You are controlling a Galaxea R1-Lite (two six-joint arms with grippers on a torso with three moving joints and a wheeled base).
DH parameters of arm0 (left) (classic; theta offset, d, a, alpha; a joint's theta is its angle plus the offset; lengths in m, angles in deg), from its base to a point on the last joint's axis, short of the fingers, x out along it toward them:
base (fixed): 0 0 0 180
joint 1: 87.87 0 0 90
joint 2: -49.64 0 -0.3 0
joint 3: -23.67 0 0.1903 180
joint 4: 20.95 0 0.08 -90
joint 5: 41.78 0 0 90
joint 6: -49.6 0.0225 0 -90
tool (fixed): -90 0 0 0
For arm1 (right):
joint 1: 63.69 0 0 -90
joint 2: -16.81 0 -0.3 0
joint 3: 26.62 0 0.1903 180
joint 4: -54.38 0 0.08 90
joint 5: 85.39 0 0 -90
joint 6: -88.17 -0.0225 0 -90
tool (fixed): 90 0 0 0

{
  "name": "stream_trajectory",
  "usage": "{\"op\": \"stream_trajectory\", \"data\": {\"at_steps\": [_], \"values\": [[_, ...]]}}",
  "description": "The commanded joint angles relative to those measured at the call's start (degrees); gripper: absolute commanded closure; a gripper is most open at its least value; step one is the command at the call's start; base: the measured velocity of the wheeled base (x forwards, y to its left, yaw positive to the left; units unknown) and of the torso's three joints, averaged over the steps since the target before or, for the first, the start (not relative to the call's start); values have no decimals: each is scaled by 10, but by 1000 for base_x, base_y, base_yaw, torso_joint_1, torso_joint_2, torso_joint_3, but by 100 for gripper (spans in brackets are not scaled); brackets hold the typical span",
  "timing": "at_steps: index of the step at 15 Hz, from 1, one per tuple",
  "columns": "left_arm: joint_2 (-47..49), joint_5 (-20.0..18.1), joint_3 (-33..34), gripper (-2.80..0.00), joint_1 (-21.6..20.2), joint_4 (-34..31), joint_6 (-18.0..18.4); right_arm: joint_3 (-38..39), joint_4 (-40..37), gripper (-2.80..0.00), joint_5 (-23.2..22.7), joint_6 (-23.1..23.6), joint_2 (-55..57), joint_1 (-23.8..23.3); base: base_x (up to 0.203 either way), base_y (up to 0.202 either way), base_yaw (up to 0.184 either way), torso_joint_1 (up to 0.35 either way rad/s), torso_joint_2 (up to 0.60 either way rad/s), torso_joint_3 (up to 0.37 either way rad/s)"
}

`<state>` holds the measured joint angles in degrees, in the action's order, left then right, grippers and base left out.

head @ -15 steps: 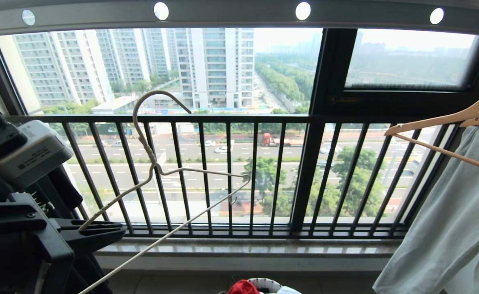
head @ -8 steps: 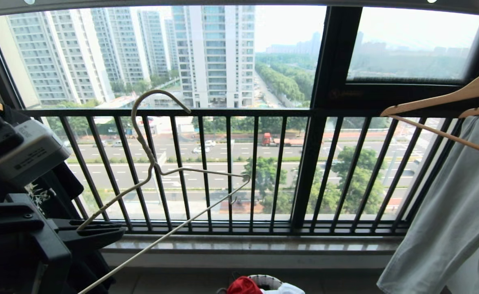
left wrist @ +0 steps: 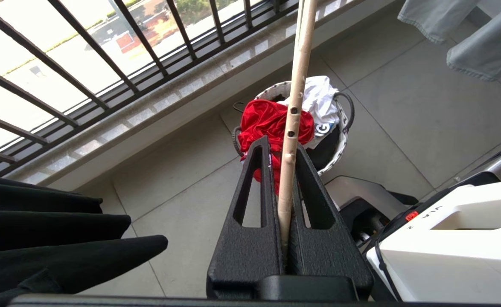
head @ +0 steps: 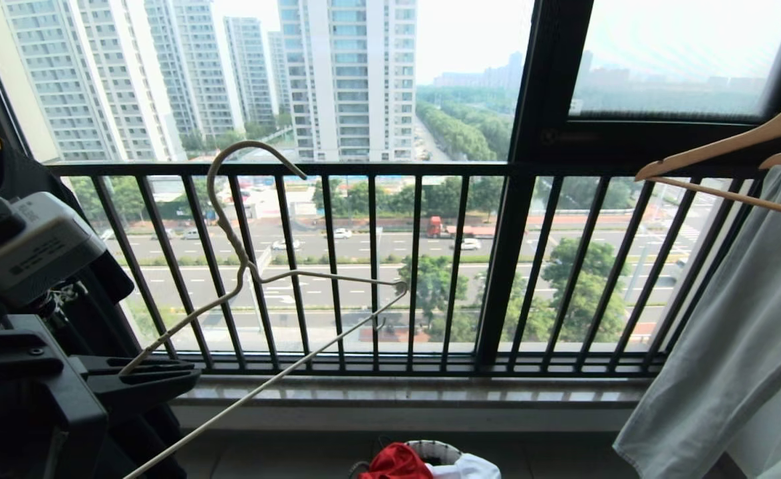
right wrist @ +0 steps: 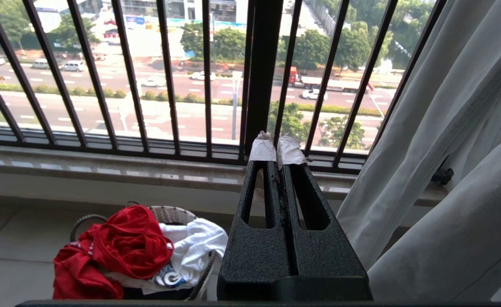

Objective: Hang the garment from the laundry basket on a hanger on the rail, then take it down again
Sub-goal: Pick up clothes from the basket

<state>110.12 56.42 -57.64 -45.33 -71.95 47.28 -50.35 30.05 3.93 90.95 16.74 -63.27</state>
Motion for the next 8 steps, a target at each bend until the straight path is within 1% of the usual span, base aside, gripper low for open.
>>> {"op": "stream_trajectory", "data": {"at_steps": [1, 5, 7, 8], "values": [[-1, 1, 0, 0, 0, -1, -1, 0, 0, 0, 0, 0, 1, 0, 0, 0, 0, -154, 362, 194], [-2, -1, 2, 0, 1, -1, 0, 0, 0, 0, 0, -1, 1, 1, 0, 0, 0, -172, 386, 210], [-6, -20, 5, 0, 1, -1, 1, 0, 0, 0, 0, -1, 1, 0, 0, 0, 0, -224, 507, 277], [-6, -21, 5, 0, 0, -1, 1, 0, 0, 0, 0, -1, 1, 0, 0, 0, 0, -229, 552, 304]]}}
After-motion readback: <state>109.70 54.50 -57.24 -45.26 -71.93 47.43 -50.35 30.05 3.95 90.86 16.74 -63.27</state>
